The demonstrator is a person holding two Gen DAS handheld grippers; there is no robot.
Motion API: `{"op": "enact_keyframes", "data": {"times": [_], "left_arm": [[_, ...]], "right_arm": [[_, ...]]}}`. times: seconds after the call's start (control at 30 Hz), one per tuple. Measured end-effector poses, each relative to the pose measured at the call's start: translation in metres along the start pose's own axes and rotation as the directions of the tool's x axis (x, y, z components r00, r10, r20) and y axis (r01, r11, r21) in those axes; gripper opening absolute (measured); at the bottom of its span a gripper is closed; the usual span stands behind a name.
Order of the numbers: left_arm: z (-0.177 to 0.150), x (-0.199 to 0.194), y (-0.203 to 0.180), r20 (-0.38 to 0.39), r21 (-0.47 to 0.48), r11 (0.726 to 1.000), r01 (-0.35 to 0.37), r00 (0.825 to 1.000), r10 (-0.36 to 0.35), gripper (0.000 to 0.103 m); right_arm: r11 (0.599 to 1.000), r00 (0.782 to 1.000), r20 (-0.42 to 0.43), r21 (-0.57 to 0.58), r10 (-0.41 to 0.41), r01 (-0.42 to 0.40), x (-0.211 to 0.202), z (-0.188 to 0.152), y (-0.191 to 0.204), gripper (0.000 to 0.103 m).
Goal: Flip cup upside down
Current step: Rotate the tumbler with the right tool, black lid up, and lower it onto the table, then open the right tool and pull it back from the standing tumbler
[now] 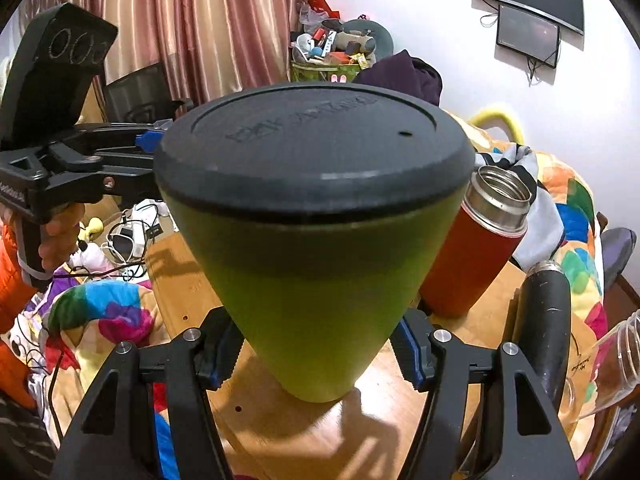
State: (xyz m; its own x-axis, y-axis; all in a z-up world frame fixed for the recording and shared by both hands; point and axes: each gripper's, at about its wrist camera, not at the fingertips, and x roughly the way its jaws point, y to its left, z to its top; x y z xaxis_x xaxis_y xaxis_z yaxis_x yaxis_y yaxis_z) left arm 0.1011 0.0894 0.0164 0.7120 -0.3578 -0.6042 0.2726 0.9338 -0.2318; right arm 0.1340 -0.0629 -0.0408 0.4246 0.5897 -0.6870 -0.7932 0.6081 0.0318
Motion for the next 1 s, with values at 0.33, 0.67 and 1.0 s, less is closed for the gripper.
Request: {"op": "enact_keyframes", "data": {"times": [0.33, 0.67, 1.0], "left_arm": [[-0.005, -0.004, -0.014, 0.026, 0.06, 0.998, 0.005, 1.0, -0.007, 0.078], [-0.015, -0.016, -0.038, 0.082, 0.142, 0.99, 0.009, 0.996, -0.021, 0.089], [-0.036, -0.038, -0.061, 0.21, 0.138, 0.989, -0.051, 0.977, 0.021, 0.1]], "right_arm": [[1.0, 1.0, -0.02, 0.014, -0.006, 0.006, 0.004, -0.004, 0.001, 0.062], [0.998, 0.998, 0.022, 0.034, -0.063, 0.062, -0.027, -0.025, 0.01, 0.083], [0.958, 0.951, 0.189, 0.197, -0.245, 0.208, -0.092, -0.043, 0.028, 0.102]]}}
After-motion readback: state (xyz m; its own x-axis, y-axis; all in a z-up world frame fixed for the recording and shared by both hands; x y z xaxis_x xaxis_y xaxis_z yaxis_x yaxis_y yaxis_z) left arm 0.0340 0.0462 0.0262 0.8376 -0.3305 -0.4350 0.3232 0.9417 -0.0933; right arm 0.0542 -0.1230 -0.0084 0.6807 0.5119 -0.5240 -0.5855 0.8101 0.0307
